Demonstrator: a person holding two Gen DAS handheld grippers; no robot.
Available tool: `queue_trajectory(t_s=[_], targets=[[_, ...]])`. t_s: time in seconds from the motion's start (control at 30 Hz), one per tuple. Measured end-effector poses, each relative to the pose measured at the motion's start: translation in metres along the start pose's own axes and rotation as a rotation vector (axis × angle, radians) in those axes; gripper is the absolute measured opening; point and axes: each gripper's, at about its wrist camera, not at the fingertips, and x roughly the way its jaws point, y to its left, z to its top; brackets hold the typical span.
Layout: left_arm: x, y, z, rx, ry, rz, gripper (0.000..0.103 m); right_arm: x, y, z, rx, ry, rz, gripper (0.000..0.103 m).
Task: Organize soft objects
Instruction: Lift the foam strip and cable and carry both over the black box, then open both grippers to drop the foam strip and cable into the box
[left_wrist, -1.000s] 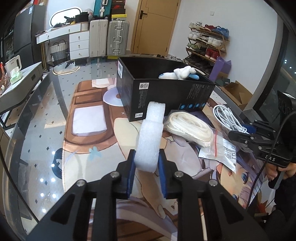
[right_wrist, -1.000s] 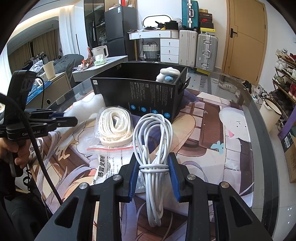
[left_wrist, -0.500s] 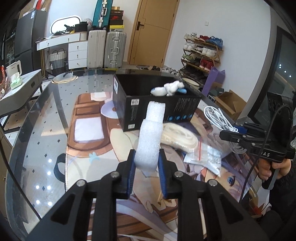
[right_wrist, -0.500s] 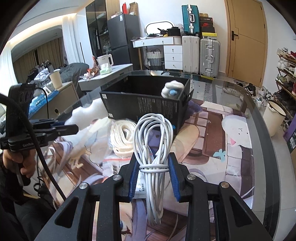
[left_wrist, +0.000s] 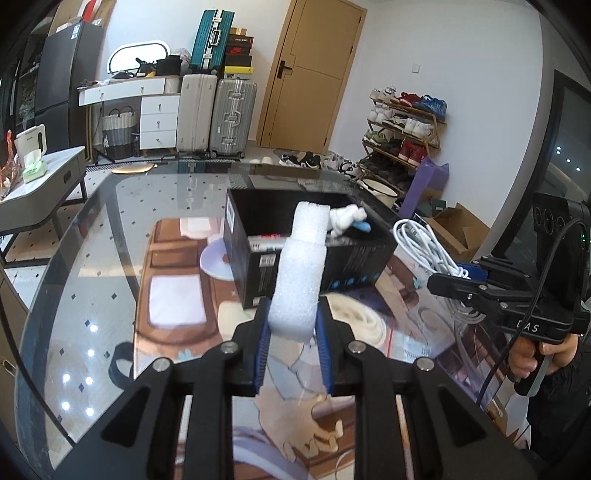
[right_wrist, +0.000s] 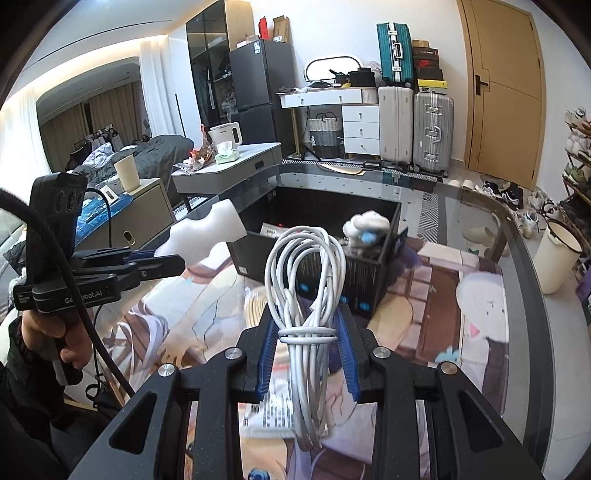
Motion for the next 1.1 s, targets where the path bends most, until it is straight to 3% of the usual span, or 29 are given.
queue_trajectory(t_s=[0.57,1.1], targets=[[0.042,-0.006,0.042,0.017,0.0,0.067,0.021,0.019,-0.012,0.052,0.008,-0.02,0.023,0.031],[0.091,0.001,0.064,0.022,0.05,0.119,0.021,0.076,-0.009,0.083,-0.05,0.058,-0.012,0.031]])
